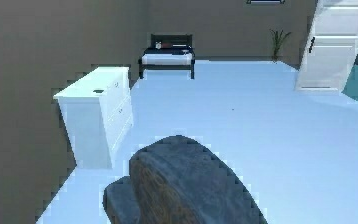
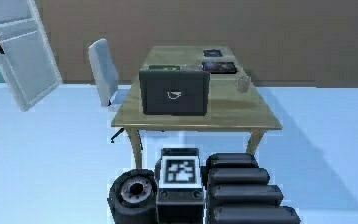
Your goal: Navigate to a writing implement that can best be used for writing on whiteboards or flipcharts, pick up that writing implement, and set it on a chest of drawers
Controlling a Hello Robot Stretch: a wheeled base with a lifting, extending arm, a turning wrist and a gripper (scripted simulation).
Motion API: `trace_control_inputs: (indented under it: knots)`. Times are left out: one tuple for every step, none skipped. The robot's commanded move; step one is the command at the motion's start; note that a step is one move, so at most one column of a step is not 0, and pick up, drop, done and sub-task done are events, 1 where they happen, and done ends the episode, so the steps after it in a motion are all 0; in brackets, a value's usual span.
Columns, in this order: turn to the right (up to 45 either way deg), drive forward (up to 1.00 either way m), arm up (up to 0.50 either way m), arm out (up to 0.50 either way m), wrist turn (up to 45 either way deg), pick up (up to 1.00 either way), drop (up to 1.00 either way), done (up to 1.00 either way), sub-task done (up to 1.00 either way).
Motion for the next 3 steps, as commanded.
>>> trace_control_inputs:
  knots:
    - [0.0,1.0,0.0,0.0,0.0,0.0,0.0,0.0,0.0]
    - [0.0,1.0,0.0,0.0,0.0,0.0,0.0,0.0,0.0]
    - [-12.0,0.0,0.0,0.0,0.0,0.0,0.0,0.0,0.0]
